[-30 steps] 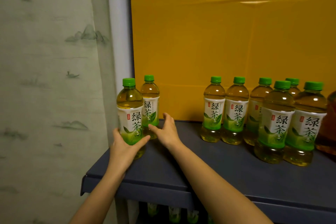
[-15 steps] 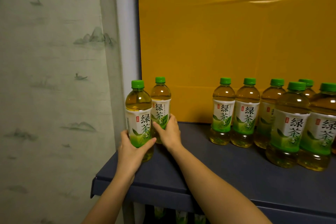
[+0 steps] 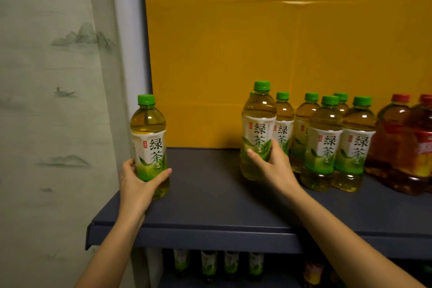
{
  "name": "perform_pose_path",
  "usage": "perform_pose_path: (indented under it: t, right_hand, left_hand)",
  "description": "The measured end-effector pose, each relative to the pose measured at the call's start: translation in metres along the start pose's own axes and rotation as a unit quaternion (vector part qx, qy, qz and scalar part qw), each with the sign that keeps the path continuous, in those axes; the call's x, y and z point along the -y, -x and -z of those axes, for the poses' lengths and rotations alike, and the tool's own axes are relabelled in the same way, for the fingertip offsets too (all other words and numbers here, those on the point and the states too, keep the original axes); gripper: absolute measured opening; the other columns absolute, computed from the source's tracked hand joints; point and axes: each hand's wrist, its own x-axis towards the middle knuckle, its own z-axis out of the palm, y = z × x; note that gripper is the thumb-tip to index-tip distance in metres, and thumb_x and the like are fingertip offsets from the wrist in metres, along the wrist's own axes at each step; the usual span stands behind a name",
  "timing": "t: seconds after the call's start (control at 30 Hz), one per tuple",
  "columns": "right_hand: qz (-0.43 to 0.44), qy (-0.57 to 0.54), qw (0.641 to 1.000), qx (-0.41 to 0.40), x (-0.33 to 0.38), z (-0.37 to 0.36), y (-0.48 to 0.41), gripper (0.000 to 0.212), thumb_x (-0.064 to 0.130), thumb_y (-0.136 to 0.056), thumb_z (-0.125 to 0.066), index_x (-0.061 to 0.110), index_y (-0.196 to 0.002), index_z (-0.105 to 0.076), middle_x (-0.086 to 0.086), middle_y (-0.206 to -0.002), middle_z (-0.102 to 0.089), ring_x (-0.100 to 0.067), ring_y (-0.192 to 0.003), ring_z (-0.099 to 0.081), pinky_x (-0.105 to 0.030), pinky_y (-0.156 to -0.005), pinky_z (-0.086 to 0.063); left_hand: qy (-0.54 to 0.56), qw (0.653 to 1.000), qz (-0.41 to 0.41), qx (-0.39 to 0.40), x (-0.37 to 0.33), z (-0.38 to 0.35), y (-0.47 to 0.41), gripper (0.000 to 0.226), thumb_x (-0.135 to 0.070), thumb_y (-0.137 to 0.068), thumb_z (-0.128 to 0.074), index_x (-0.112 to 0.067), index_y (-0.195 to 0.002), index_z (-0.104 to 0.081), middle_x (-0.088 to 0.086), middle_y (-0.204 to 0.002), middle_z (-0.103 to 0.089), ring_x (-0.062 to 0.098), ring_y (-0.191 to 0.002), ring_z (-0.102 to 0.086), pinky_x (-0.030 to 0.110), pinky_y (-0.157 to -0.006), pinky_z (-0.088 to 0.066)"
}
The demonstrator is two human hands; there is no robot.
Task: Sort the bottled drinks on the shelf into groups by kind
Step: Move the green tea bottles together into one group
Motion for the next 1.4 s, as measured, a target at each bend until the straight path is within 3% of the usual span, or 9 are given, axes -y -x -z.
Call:
perform_pose_path:
  t: [0.17,0.47,0.63,0.77,0.87,1.2,1.4]
  right_hand:
    - [-0.032,0.051,0.998,-0.033,-0.022,0.033,0.013,0.052,0.028,-0.084,-0.064,0.015,-0.13,-0.043,-0.004,-0.13,-0.055,-0.018,-0.12,-0.051,-0.043,-0.101,-0.044]
    - [-0.027,0.113,0.991,-0.069,-0.036,0.037,0.013,0.053,0.034,-0.086,-0.061,0.017,-0.132,-0.042,-0.003,-0.129,-0.056,-0.02,-0.12,-0.051,-0.035,-0.097,-0.043]
    - [-0.02,0.178,0.976,-0.124,-0.032,0.036,0.017,0.057,0.04,-0.081,-0.065,0.015,-0.129,-0.045,-0.007,-0.119,-0.059,-0.024,-0.113,-0.054,-0.037,-0.091,-0.044]
    - [-0.038,0.152,0.975,-0.156,-0.027,0.035,0.021,0.059,0.037,-0.078,-0.07,0.012,-0.124,-0.043,-0.007,-0.119,-0.061,-0.025,-0.113,-0.056,-0.037,-0.09,-0.046]
    - [-0.012,0.192,0.966,-0.175,-0.025,0.035,0.025,0.057,0.038,-0.08,-0.068,0.012,-0.125,-0.047,-0.006,-0.118,-0.056,-0.022,-0.112,-0.053,-0.034,-0.088,-0.043]
    - [-0.021,0.203,0.963,-0.177,-0.02,0.035,0.029,0.056,0.034,-0.084,-0.064,0.011,-0.129,-0.04,-0.005,-0.123,-0.051,-0.021,-0.117,-0.05,-0.034,-0.092,-0.042]
    - [-0.025,0.19,0.963,-0.187,-0.021,0.035,0.026,0.059,0.031,-0.085,-0.063,0.01,-0.134,-0.036,-0.005,-0.129,-0.048,-0.021,-0.122,-0.046,-0.035,-0.097,-0.039]
  left_hand:
    - [0.026,0.999,0.014,0.021,-0.002,0.0,0.002,0.072,-0.019,-0.062,-0.084,-0.016,-0.122,-0.044,0.006,-0.121,-0.056,0.024,-0.109,-0.055,0.044,-0.095,-0.048]
    - [0.055,0.994,-0.001,0.09,-0.015,-0.003,0.012,0.049,-0.01,-0.07,-0.077,-0.018,-0.111,-0.053,0.003,-0.109,-0.06,0.019,-0.101,-0.057,0.033,-0.086,-0.047]
    - [0.057,0.989,-0.013,0.139,-0.02,-0.026,0.024,0.046,-0.011,-0.068,-0.079,-0.02,-0.107,-0.056,-0.006,-0.101,-0.064,0.007,-0.095,-0.06,0.033,-0.087,-0.049]
    - [0.084,0.981,-0.01,0.172,-0.029,-0.064,0.037,0.05,-0.011,-0.065,-0.081,-0.019,-0.108,-0.057,-0.002,-0.104,-0.066,0.011,-0.097,-0.062,0.03,-0.086,-0.05]
    - [0.097,0.979,-0.014,0.181,-0.035,-0.095,0.042,0.052,-0.013,-0.063,-0.083,-0.02,-0.108,-0.057,0.0,-0.106,-0.067,0.012,-0.097,-0.063,0.031,-0.085,-0.051]
    - [0.048,0.969,-0.054,0.235,-0.041,-0.163,0.04,0.051,-0.021,-0.06,-0.086,-0.021,-0.102,-0.057,0.003,-0.111,-0.066,0.017,-0.104,-0.062,0.038,-0.092,-0.052]
    - [0.041,0.968,-0.076,0.238,-0.039,-0.17,0.038,0.064,-0.015,-0.063,-0.084,-0.009,-0.117,-0.051,0.003,-0.115,-0.06,0.015,-0.107,-0.057,0.027,-0.088,-0.048]
